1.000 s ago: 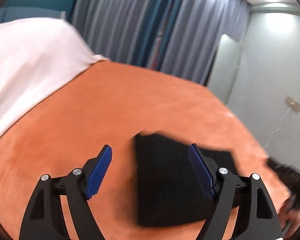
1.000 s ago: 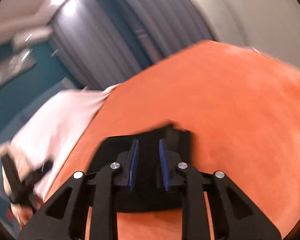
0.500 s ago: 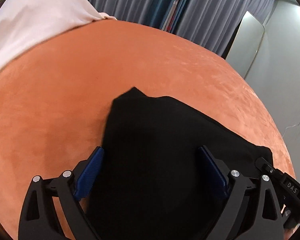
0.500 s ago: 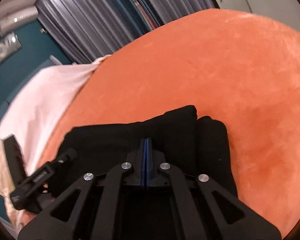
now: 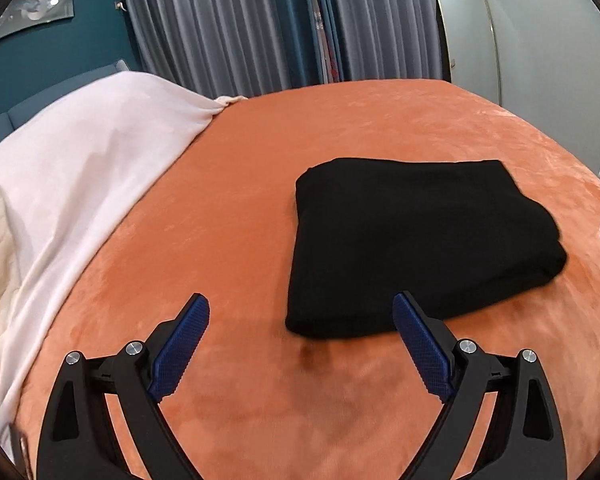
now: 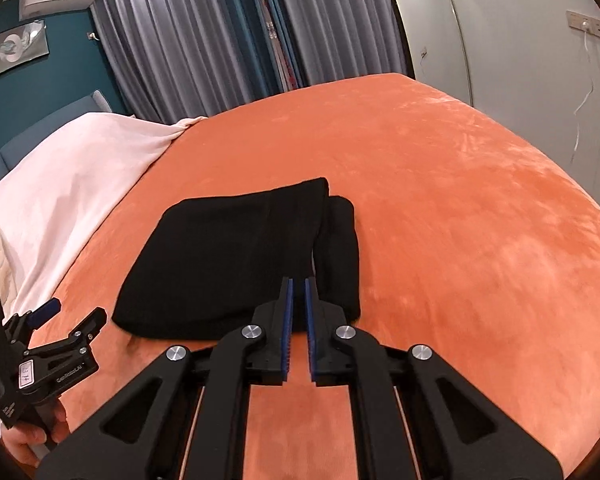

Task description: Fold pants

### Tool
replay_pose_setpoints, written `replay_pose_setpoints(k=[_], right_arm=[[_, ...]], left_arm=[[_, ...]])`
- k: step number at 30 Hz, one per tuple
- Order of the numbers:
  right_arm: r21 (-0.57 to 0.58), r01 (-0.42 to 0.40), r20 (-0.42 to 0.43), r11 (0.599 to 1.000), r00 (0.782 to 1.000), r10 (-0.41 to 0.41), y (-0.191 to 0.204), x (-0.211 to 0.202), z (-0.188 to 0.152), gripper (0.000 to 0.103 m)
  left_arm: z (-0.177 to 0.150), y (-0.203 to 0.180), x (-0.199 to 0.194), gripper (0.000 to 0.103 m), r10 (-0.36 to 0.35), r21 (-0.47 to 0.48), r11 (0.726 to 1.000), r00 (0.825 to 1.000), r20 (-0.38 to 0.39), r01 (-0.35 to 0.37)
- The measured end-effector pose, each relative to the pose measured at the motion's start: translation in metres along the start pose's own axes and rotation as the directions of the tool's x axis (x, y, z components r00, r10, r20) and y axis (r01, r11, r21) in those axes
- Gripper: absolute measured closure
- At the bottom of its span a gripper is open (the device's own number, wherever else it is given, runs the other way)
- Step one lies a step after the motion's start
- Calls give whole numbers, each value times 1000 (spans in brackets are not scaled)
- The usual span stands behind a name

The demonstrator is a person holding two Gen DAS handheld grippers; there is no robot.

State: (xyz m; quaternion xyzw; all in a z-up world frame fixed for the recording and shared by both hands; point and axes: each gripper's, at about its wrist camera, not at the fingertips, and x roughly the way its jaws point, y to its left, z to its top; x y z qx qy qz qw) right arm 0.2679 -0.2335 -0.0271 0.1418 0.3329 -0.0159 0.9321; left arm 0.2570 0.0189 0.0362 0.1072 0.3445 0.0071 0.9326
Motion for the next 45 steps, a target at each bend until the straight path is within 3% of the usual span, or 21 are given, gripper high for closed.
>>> replay_pose_setpoints(k=[5, 16, 17, 19, 20, 26, 31, 45], right_arm=[[-31, 14, 13, 999, 1000, -13, -3, -29, -30, 96], [-28, 14, -51, 1000, 999, -15, 10, -33, -75, 91], [-34, 26, -48, 999, 998, -28, 12, -37, -80, 85], [-49, 63, -27, 997, 998, -64, 16, -47, -87, 42], [-56, 83, -3, 995, 997, -83, 19, -54, -91, 36], [-139, 195, 98, 971, 978, -183, 42, -96, -110, 35], [-114, 207, 104, 972, 975, -195, 45, -120, -123, 28], [-74, 218, 88, 973, 974, -211, 51, -142, -140, 28]], left_arm=[[-10, 0, -20, 12, -33, -13, 999, 999, -14, 33], [-53, 8, -33, 12, -96, -44, 995, 994, -57, 93], [-56, 8, -37, 10, -92, -46, 995, 995, -48, 89], [-61, 9, -47, 7, -97, -58, 994, 995, -18, 96], [-62, 8, -52, 7, -106, -63, 992, 994, -10, 105], [-65, 0, -77, 6, -124, -39, 991, 992, 18, 124], [-76, -8, -90, 6, -151, -18, 988, 989, 4, 151], [-86, -3, -120, 6, -167, -31, 985, 986, 19, 167]])
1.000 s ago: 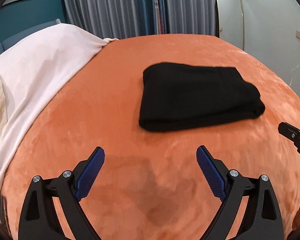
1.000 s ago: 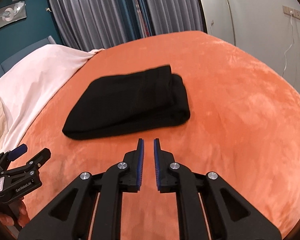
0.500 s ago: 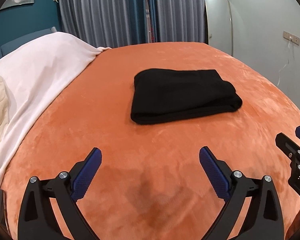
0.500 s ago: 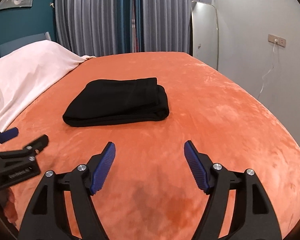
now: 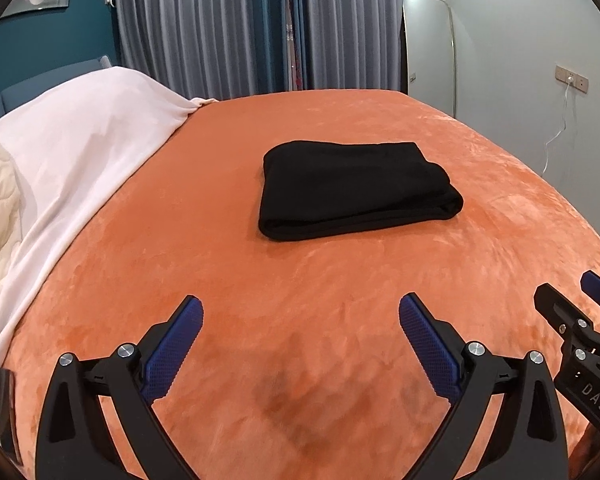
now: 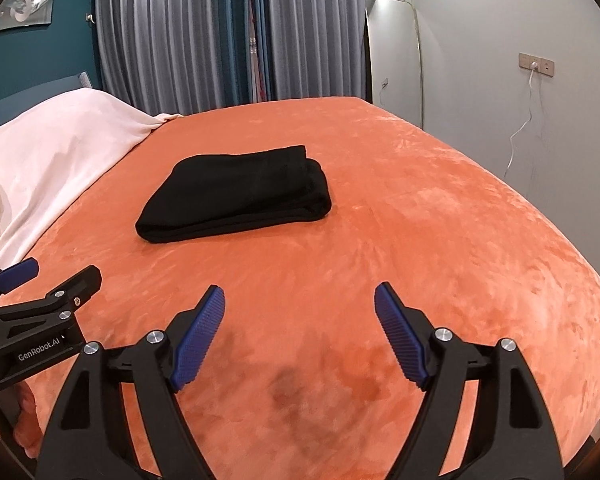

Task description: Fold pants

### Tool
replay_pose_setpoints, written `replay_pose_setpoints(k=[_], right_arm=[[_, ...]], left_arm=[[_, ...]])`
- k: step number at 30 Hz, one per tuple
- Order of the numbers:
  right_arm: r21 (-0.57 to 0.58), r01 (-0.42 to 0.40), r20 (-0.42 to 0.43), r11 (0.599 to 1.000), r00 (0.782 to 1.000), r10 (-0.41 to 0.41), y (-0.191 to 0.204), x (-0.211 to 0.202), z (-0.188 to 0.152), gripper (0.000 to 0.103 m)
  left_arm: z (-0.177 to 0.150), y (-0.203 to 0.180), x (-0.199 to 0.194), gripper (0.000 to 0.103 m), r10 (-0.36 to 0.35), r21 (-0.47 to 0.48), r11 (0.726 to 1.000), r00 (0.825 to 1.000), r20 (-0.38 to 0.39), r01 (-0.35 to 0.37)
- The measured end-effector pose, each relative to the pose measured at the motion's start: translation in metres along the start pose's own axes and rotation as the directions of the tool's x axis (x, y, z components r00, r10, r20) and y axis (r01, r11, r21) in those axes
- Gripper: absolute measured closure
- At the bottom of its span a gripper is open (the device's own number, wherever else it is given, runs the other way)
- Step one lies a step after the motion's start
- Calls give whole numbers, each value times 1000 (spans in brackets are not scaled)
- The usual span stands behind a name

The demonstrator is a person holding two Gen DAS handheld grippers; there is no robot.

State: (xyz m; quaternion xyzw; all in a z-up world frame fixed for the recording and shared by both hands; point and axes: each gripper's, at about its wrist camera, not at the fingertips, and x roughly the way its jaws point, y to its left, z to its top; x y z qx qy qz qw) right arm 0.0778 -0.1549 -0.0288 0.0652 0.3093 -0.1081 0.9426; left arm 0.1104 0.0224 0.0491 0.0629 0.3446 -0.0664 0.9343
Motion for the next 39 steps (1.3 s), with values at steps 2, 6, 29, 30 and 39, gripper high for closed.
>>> replay_pose_setpoints(k=[2, 6, 29, 30, 39], right_arm=[[-4, -3, -3, 1000, 1000, 3, 4, -1, -2, 28], [-13, -9, -6, 1000, 1000, 9, 12, -5, -6, 28], [-44, -8, -2, 999, 1000, 8, 20, -19, -9, 23], [-46, -8, -1, 999, 1000, 8, 20, -20, -9, 23], [-55, -5, -1, 998, 1000, 5, 22, -22, -8, 23]], left_arm=[[-2, 1, -1, 6, 2, 3, 1000, 1000, -5, -2], [-7, 3, -5, 6, 0, 9, 1000, 1000, -6, 0], [-14, 6, -13, 6, 3, -28, 1000, 1000, -25, -4], [-14, 6, -14, 6, -1, -30, 1000, 1000, -26, 0], [-14, 10, -17, 6, -5, -83, 997, 1000, -15, 4]])
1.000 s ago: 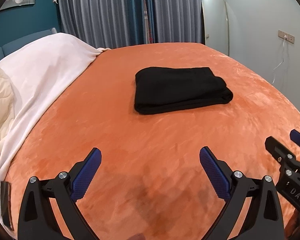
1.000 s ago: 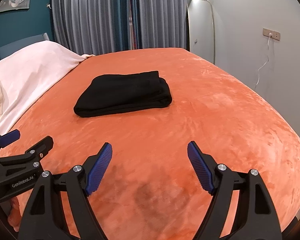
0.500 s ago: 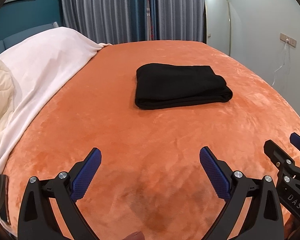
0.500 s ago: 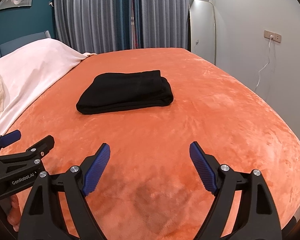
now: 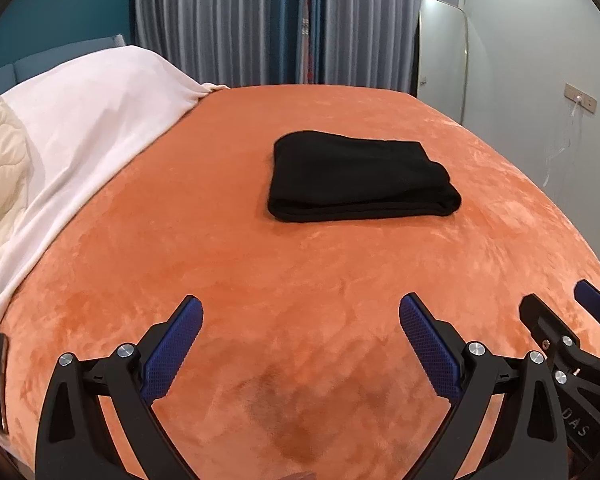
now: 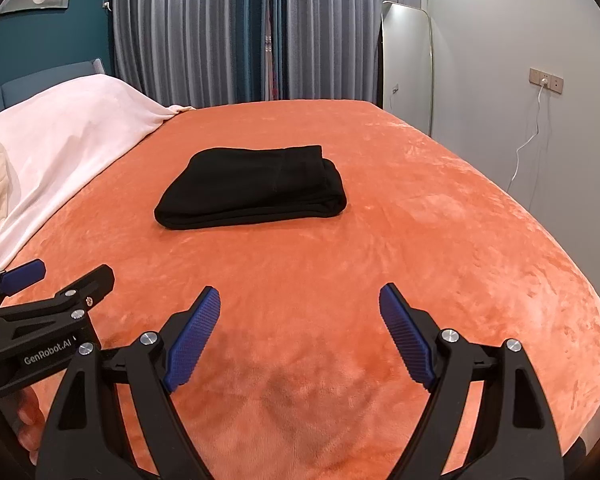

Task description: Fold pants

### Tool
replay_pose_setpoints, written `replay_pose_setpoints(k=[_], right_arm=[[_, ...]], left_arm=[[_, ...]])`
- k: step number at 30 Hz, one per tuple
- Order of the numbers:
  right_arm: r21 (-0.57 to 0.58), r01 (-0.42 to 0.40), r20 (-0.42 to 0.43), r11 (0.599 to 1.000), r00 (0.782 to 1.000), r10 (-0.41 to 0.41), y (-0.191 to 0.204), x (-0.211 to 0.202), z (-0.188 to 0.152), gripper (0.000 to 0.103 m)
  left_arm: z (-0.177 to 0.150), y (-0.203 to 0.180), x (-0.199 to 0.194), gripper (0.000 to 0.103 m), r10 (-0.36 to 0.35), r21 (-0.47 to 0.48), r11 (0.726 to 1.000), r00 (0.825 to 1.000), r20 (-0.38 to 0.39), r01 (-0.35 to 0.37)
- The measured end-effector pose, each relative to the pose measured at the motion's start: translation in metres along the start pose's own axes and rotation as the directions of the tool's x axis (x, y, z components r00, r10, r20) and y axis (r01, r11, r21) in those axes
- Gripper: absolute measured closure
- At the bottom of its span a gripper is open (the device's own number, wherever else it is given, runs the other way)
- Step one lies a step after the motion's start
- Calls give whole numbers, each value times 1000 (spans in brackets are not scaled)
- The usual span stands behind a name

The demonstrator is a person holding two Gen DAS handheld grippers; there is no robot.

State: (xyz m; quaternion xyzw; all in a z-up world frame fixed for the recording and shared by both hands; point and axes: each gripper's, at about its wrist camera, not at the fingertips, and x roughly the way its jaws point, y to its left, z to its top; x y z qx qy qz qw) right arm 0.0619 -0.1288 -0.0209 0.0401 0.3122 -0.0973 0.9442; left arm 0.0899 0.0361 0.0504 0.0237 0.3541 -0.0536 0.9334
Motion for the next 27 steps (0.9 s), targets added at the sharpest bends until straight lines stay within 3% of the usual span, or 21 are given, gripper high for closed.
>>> replay_pose_setpoints(k=[12, 15, 18, 21, 24, 27], right_arm=[[-7, 1, -3, 1000, 1000, -1, -1, 0, -1, 23], [-6, 2, -6, 1000, 1000, -2, -2, 0, -3, 23], [-7, 1, -10, 1000, 1000, -1, -5, 1, -5, 23], [-5, 0, -17, 1000, 1000, 0, -6, 1, -7, 23], [-9, 1, -14, 1000, 1000, -2, -8, -2, -7, 23], [-10, 5, -14, 1000, 1000, -6, -9, -4, -8, 23]], left_arm=[[1, -1, 0, 6, -9, 16, 1000, 1000, 3, 9], [-4, 2, -9, 6, 10, -9, 1000, 998, 69, -10], [-4, -2, -10, 6, 8, 29, 1000, 997, 82, -11], [-4, -7, -13, 6, 56, 46, 997, 993, 107, -61], [-4, -11, -16, 6, -1, 82, 997, 995, 97, -7], [-6, -10, -17, 6, -6, 71, 997, 996, 91, 0]])
